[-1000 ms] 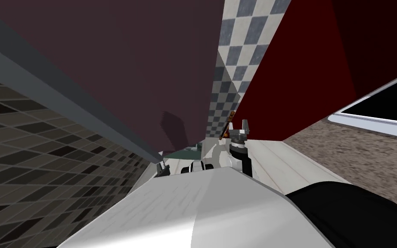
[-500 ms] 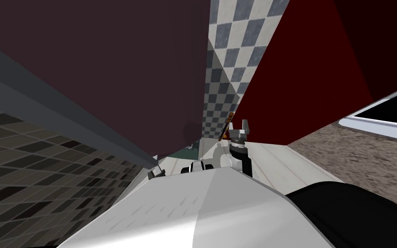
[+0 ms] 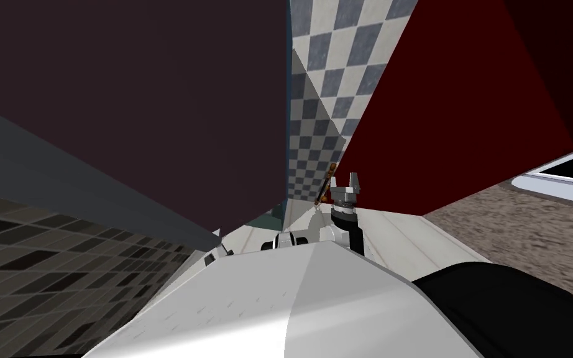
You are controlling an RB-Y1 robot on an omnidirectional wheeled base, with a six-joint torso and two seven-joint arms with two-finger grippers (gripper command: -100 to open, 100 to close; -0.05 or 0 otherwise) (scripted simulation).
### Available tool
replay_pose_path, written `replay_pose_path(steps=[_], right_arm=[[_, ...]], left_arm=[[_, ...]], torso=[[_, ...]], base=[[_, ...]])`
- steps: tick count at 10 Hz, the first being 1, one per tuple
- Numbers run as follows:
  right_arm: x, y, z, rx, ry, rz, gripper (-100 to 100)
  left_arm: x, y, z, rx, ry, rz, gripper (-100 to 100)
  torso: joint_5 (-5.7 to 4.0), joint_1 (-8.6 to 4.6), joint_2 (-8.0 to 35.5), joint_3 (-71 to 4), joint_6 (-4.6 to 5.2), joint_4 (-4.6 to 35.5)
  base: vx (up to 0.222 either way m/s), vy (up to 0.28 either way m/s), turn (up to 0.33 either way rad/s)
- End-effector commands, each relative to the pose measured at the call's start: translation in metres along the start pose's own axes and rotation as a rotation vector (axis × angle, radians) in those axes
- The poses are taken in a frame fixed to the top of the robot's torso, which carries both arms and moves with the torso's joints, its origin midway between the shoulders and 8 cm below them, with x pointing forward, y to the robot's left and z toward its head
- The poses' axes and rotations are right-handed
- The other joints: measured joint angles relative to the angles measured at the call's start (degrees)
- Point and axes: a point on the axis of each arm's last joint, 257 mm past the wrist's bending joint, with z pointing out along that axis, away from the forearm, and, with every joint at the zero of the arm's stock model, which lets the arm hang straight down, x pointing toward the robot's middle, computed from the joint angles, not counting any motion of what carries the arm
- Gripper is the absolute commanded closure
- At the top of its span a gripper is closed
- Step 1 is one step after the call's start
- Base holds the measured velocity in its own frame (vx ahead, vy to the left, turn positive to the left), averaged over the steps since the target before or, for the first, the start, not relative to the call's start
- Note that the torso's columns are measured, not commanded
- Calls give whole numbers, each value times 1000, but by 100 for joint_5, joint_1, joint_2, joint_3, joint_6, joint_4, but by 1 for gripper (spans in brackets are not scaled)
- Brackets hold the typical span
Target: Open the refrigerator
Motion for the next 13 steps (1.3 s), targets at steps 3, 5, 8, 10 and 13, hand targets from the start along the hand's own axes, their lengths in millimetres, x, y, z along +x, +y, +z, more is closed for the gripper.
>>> replay_pose_path(steps=[3, 5, 8, 10, 13], right_arm=[[0, 0, 0, 0, 0, 0, 0], [0, 0, 0, 0, 0, 0, 0], [0, 0, 0, 0, 0, 0, 0], [0, 0, 0, 0, 0, 0, 0], [0, 0, 0, 0, 1, -1, 0]], left_arm=[[-30, -8, 9, 52, -59, 53, 100], [-45, -12, 14, 70, -89, 79, 100], [-61, -14, 12, 46, -120, 111, -100], [-67, -21, 14, 38, -129, 118, -100], [-70, -30, 20, 40, -140, 119, -100]], torso=[[-7, -1, 27, 13, 19, 10], [-12, -17, 4, 0, 22, 3], [-23, 13, -8, -15, 24, 6], [60, 141, -29, 2, 16, -24], [35, 86, -5, 10, -2, -17]], base=[[-13, -232, 156], [3, -304, 186], [-11, -213, 137], [0, 9, -76], [16, 23, -28]])
